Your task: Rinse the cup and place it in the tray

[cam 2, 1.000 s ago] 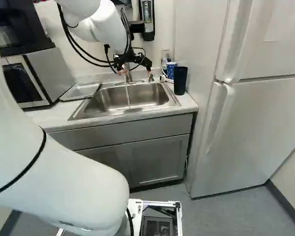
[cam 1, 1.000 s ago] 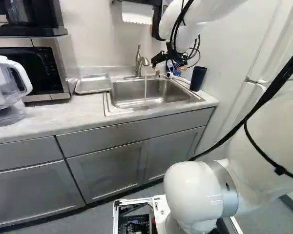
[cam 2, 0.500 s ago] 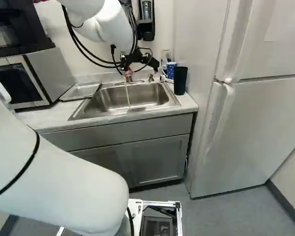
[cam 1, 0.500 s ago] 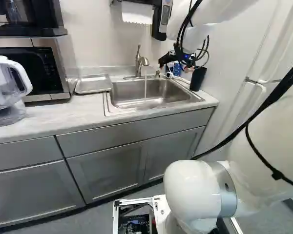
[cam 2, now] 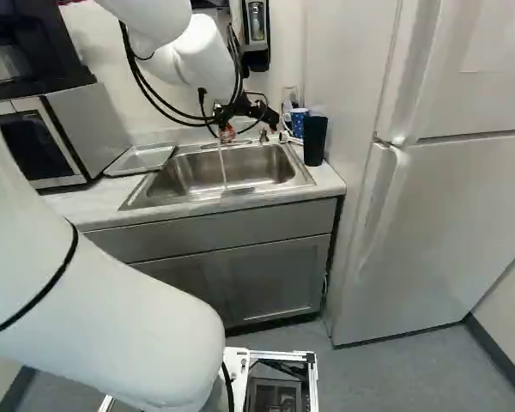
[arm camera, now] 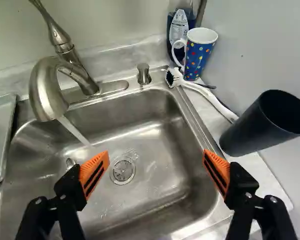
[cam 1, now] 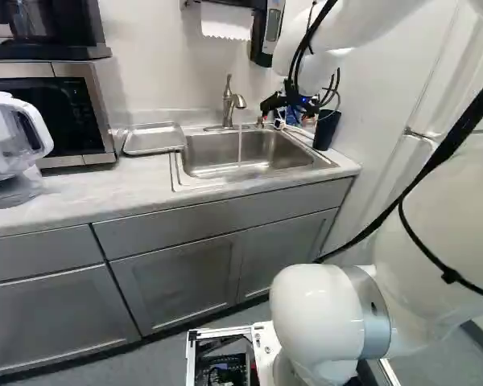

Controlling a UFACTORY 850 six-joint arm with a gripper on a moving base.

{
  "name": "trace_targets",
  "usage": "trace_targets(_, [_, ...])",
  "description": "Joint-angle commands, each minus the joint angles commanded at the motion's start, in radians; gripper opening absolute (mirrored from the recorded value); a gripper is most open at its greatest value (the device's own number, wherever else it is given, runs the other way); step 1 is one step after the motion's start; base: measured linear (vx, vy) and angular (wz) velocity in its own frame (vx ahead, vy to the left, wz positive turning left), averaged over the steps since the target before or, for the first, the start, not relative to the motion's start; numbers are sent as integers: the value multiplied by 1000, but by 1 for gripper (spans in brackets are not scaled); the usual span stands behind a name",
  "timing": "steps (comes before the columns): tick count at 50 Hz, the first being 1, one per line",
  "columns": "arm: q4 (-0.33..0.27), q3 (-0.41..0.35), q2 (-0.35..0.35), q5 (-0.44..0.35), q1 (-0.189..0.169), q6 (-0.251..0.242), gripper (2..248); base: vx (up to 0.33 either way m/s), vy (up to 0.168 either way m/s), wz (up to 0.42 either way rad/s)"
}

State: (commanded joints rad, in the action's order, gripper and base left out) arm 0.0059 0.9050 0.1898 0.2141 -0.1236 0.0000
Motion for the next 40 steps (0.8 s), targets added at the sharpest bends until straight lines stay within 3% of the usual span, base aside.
trace_targets(21, [42,-43,-5,-115,-6,0,247,0,0,0])
trace_targets(40, [108,-117,30,-191,-40,0,247,0,0,0])
